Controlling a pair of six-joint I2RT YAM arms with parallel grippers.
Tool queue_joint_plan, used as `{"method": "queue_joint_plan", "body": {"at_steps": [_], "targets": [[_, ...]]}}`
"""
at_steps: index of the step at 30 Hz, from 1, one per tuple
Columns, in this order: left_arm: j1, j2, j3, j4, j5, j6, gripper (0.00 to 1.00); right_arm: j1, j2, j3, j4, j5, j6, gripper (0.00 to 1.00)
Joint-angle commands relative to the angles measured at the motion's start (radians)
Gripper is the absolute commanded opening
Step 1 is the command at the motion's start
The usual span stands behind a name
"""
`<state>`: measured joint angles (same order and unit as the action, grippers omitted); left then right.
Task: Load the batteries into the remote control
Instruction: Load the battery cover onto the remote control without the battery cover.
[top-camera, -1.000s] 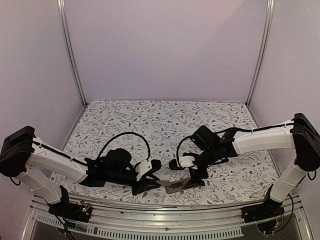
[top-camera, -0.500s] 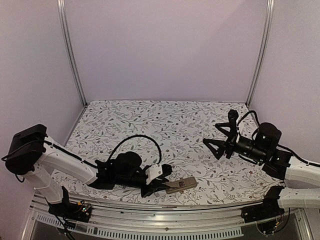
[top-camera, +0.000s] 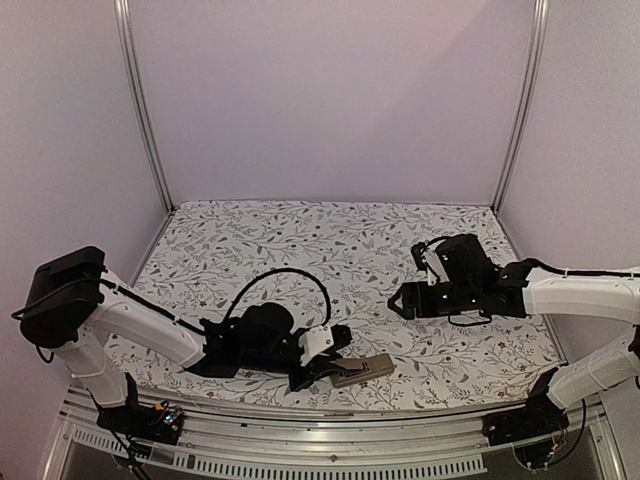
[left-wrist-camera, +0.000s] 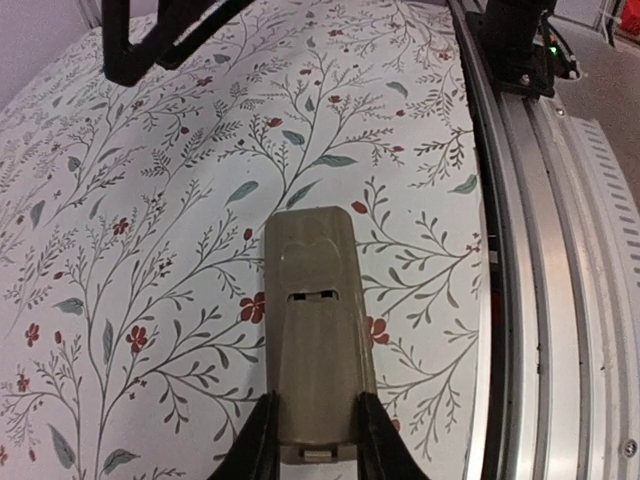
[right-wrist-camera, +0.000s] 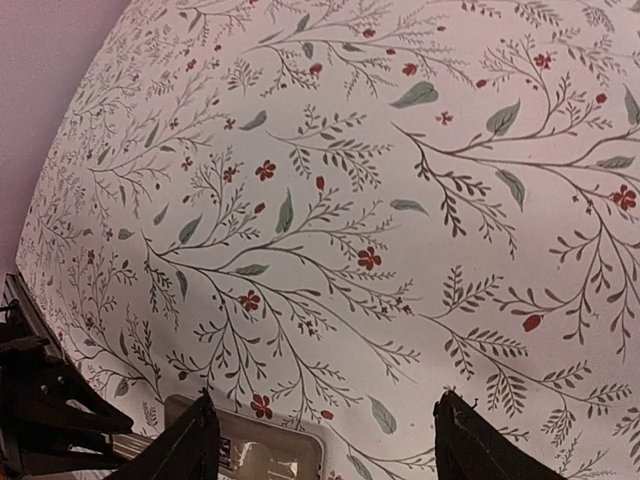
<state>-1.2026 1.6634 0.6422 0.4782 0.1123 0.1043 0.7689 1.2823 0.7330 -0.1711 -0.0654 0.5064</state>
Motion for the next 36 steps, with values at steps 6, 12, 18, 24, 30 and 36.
{"method": "queue_joint_plan", "body": {"at_steps": [6, 12, 18, 24, 30, 36], "targets": [[-0.014, 0.043, 0.016, -0.012, -0.027, -0.015, 0.05, 0.09, 0.169, 0.071, -0.231, 0.003, 0.14, 0.7], [-0.018, 0.059, 0.028, -0.015, -0.043, -0.003, 0.05, 0.121, 0.216, 0.067, -0.219, -0.019, 0.163, 0.58], [-0.019, 0.066, 0.033, -0.019, -0.033, -0.001, 0.05, 0.125, 0.225, 0.065, -0.198, -0.032, 0.163, 0.56], [-0.019, 0.091, 0.047, -0.011, -0.026, -0.005, 0.05, 0.131, 0.233, 0.065, -0.188, -0.036, 0.159, 0.55], [-0.019, 0.108, 0.053, -0.001, -0.027, -0.001, 0.04, 0.133, 0.244, 0.066, -0.181, -0.041, 0.153, 0.54], [-0.019, 0.121, 0.054, 0.013, -0.035, -0.009, 0.04, 0.138, 0.253, 0.065, -0.17, -0.046, 0.153, 0.54]]}}
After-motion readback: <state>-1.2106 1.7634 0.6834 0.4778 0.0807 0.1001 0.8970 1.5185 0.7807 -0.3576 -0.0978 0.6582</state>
